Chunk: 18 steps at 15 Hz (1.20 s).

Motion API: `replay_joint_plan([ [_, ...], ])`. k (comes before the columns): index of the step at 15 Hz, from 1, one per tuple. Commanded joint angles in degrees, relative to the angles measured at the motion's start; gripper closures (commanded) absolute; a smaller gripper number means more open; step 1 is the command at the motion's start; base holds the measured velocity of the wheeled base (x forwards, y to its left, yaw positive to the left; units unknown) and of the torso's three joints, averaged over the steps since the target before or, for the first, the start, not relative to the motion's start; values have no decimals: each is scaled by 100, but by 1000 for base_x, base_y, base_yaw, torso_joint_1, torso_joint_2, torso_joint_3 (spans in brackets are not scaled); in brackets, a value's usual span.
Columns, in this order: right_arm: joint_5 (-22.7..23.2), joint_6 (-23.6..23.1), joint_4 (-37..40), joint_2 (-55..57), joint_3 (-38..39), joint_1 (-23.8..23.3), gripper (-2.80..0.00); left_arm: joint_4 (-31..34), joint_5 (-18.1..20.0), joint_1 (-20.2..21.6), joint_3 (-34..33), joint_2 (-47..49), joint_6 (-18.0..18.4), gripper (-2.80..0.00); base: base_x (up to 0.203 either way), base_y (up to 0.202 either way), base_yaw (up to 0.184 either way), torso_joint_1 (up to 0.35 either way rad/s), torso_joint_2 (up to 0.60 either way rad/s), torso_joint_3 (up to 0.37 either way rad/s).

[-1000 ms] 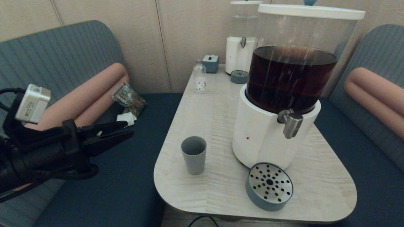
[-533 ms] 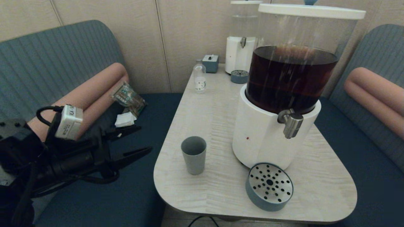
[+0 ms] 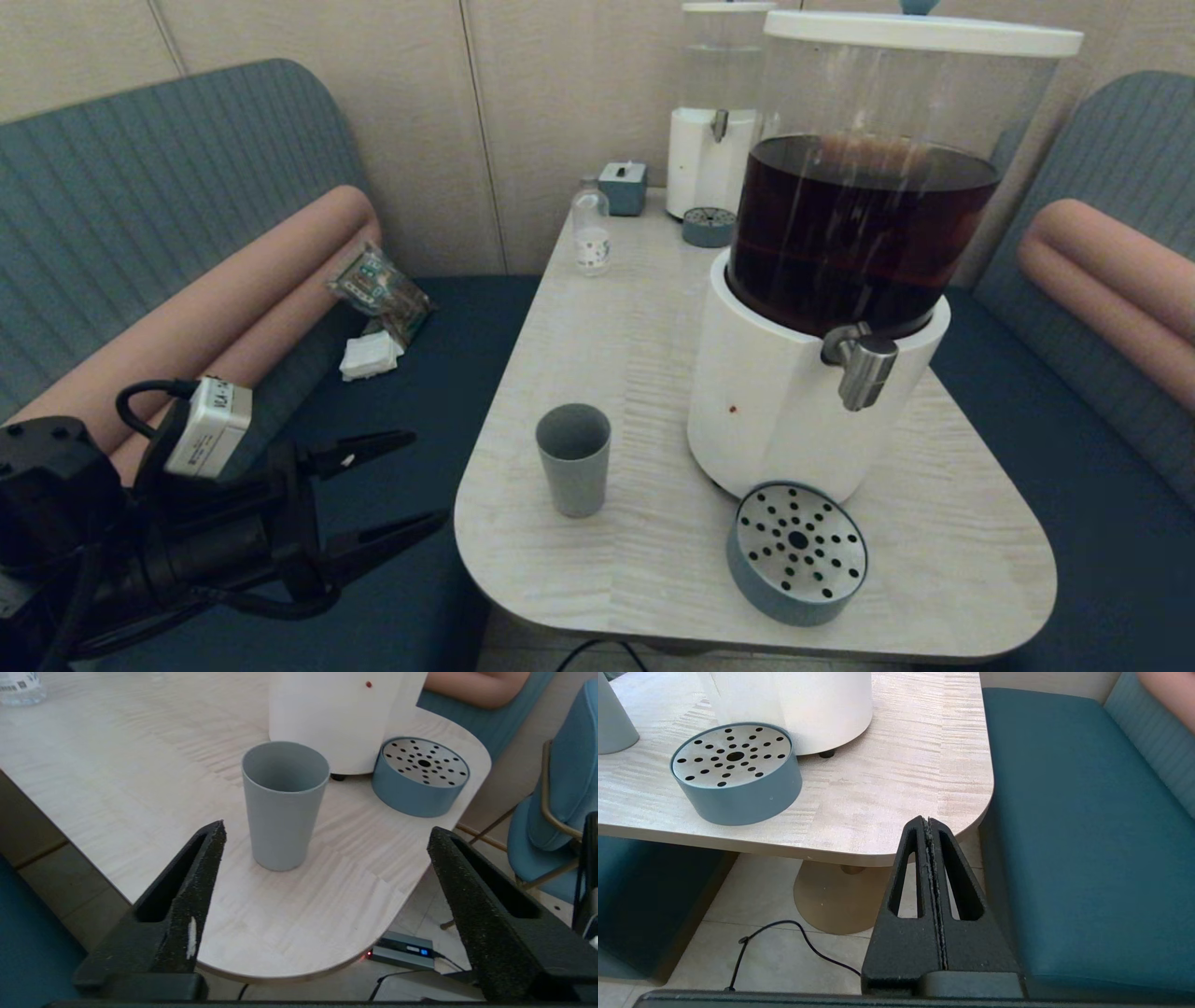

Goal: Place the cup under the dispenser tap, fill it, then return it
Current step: Pick up the cup

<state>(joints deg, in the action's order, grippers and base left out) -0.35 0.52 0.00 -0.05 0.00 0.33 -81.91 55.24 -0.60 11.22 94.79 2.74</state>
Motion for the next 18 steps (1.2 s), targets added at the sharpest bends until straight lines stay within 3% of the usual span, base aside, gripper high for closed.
replay_joint_plan([
  [1,0,0,0,5,9,2,0,-36,31,-2,-24,-127,-1,-280,0,0,0,0,0,0],
  [7,0,0,0,5,9,2,0,2,28,-2,-154,51,163,-280,0,0,0,0,0,0],
  [14,0,0,0,5,1,2,0,-31,131,-9,190,656,490,-280,0,0,0,0,0,0],
  [18,0,0,0,5,9,2,0,-6,153,-11,856,1371,483,-280,0,0,0,0,0,0],
])
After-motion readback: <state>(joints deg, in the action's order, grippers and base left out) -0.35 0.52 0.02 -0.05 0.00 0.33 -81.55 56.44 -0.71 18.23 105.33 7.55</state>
